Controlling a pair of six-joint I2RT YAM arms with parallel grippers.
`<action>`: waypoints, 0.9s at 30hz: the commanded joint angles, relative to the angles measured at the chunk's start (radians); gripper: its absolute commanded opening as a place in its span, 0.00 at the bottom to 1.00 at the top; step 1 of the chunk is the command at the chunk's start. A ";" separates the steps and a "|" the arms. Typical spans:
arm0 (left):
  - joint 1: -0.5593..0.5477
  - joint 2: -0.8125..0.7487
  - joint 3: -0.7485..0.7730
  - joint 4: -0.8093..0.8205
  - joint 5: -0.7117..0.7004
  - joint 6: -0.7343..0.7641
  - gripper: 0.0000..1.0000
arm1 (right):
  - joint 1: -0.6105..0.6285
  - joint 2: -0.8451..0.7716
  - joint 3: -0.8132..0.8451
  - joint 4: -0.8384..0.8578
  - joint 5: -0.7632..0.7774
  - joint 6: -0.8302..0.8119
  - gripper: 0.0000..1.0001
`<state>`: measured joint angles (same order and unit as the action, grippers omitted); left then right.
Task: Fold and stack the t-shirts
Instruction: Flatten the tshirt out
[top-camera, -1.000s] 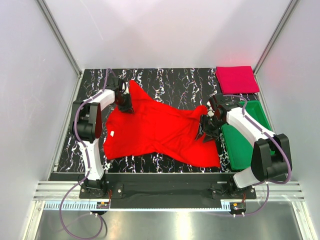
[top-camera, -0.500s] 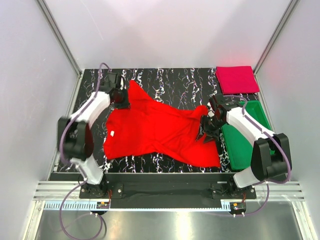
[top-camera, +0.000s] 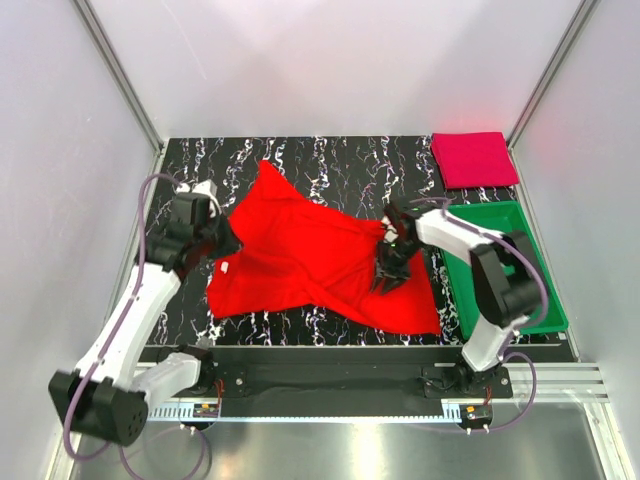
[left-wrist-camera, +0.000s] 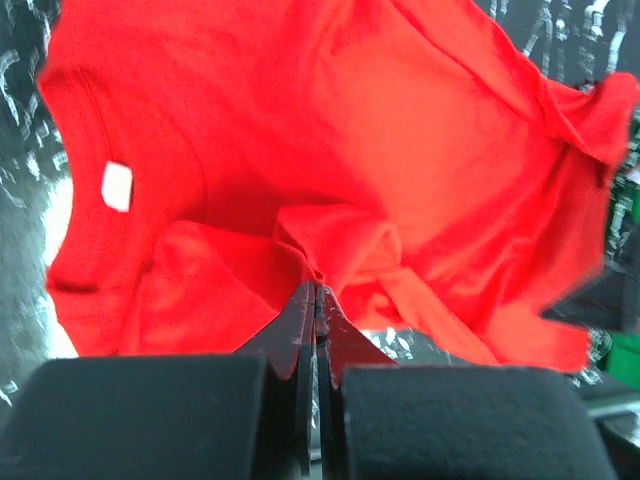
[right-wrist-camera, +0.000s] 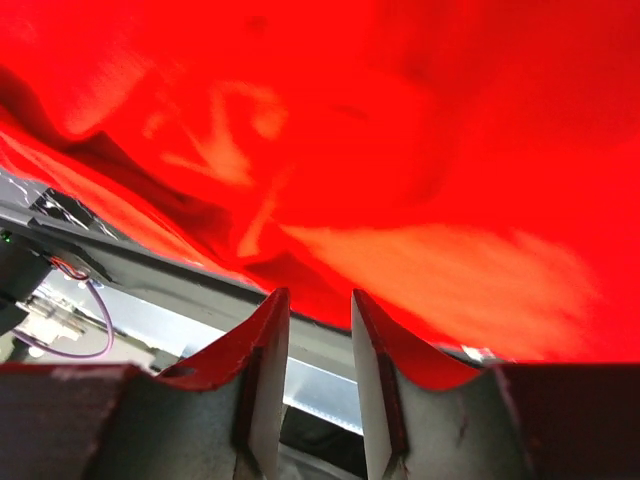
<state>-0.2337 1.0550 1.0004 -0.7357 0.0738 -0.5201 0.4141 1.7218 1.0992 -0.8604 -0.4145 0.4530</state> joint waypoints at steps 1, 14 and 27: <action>0.002 -0.091 -0.045 -0.022 0.062 -0.084 0.00 | 0.067 0.087 0.118 0.092 -0.047 0.047 0.37; 0.002 -0.170 0.113 -0.192 -0.119 -0.049 0.00 | 0.149 0.413 0.430 0.192 -0.020 0.108 0.34; 0.013 -0.142 0.402 -0.338 -0.425 -0.008 0.00 | 0.177 0.258 0.586 -0.075 0.107 0.004 0.48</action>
<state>-0.2230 0.8993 1.3998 -1.0641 -0.3130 -0.5514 0.5949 2.2066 1.7836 -0.7944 -0.4263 0.5133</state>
